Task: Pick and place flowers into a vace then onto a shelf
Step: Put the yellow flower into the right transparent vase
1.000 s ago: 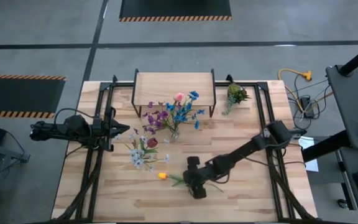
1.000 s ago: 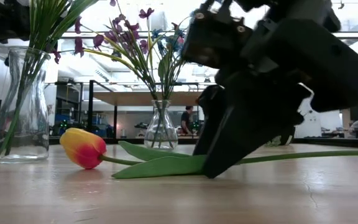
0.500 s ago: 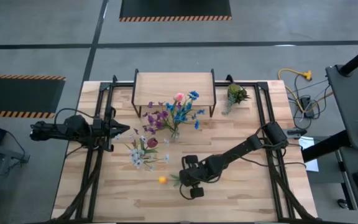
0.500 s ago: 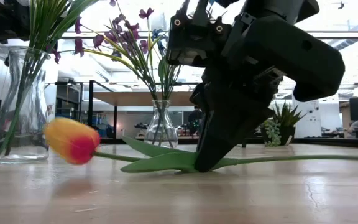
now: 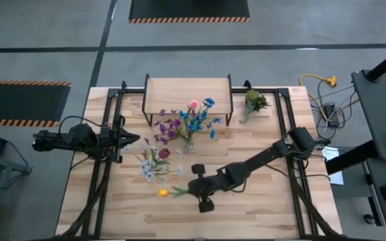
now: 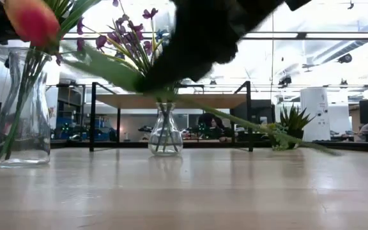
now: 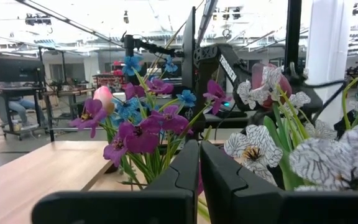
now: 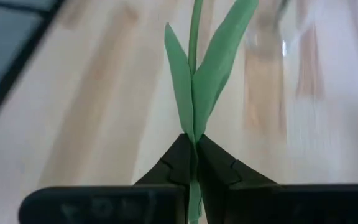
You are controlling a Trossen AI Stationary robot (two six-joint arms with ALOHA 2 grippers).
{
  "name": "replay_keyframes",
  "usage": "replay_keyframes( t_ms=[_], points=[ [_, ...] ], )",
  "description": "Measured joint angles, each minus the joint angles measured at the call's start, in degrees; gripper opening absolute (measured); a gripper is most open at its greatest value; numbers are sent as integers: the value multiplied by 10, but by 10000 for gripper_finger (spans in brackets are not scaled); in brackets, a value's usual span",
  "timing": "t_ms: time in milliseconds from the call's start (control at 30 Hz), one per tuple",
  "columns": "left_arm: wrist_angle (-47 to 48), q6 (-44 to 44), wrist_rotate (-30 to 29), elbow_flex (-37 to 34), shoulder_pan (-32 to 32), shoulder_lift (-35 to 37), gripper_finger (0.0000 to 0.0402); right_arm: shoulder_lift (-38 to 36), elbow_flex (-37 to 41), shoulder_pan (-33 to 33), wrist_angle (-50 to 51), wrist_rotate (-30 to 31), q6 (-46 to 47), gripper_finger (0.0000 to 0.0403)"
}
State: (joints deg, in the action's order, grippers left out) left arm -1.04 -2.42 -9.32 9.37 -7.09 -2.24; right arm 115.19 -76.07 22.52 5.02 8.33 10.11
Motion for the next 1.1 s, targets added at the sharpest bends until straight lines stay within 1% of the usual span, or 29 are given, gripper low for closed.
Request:
replay_keyframes(
  t_ms=[100, 200, 267, 400, 500, 567, 733, 1100],
  points=[
    [0, 0, 0, 0, 0, 0, 0, -10, 13, 1, -84, -4, -36, 9],
    [0, 0, 0, 0, 0, 0, 0, -23, 20, 0, -200, -41, -71, 9],
    [-1, 0, 0, 0, 0, 0, 0, -25, 21, 1, -260, -56, -97, 9],
    [-3, 0, 0, 0, 0, 0, 0, -12, 24, 4, -364, -64, -142, 9],
    [-4, -2, 0, 1, 0, 1, 0, -6, 23, 3, -460, -90, -153, 9],
    [-4, -2, 0, 4, 0, 1, 0, 0, 22, 0, -515, -94, -160, 9],
    [-4, -2, 0, 7, 0, 0, 0, 7, 15, -3, -570, -95, -196, 9],
    [-4, -2, 0, 7, 0, 0, 0, 12, -43, -6, -592, -97, -245, 9]
  ],
)
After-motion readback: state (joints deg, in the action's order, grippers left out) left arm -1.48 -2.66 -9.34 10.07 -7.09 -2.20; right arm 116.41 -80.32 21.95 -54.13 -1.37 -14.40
